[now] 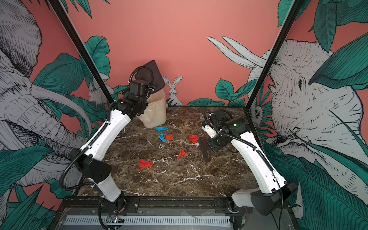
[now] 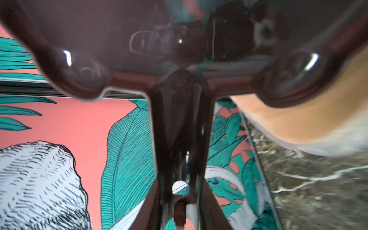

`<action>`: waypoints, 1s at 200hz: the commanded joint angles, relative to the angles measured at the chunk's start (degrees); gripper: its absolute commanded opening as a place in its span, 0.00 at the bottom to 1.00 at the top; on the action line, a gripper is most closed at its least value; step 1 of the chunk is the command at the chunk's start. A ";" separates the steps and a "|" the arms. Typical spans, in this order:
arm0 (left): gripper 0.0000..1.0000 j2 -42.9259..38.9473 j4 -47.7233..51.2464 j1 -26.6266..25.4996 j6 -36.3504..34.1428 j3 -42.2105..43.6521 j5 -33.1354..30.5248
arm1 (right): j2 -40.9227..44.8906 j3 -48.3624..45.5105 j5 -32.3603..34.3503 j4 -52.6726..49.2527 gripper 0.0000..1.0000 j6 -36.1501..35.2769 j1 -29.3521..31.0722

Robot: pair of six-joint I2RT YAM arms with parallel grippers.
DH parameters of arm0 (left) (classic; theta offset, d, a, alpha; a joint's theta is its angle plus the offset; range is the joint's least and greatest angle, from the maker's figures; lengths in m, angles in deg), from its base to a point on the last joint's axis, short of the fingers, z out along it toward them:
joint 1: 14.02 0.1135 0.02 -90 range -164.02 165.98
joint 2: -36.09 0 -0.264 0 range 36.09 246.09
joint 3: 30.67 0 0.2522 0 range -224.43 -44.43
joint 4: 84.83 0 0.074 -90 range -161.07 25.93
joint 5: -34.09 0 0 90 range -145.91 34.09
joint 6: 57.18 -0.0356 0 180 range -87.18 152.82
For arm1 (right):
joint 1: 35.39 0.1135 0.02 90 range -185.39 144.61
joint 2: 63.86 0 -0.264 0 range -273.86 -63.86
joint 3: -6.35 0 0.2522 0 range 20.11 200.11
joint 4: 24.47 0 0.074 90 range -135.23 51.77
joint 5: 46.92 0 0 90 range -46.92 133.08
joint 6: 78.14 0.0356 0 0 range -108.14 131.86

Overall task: Sweep away the paper scraps from the table
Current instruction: 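Tip the dustpan over the beige bin with the left gripper, then lower the dustpan back near the robot with the left gripper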

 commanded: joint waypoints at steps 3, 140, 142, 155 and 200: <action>0.00 -5.45 10.67 -4.60 15.93 2.18 2.99 | -0.83 1.71 7.12 -0.26 0.00 -1.47 -0.28; 0.00 -24.34 37.69 -22.42 71.55 44.44 34.80 | -10.38 7.51 7.69 -0.47 0.00 -3.58 9.21; 0.00 -24.37 37.75 -22.67 71.86 44.79 35.25 | -10.62 7.64 7.63 -0.53 0.00 -3.71 9.41; 0.00 -24.37 38.19 -24.12 73.90 46.69 37.77 | -12.44 9.06 7.89 -1.16 0.00 -4.39 10.60; 0.00 -22.25 36.38 -28.52 78.00 50.47 46.00 | -19.28 14.49 8.69 -3.50 0.00 -6.67 13.19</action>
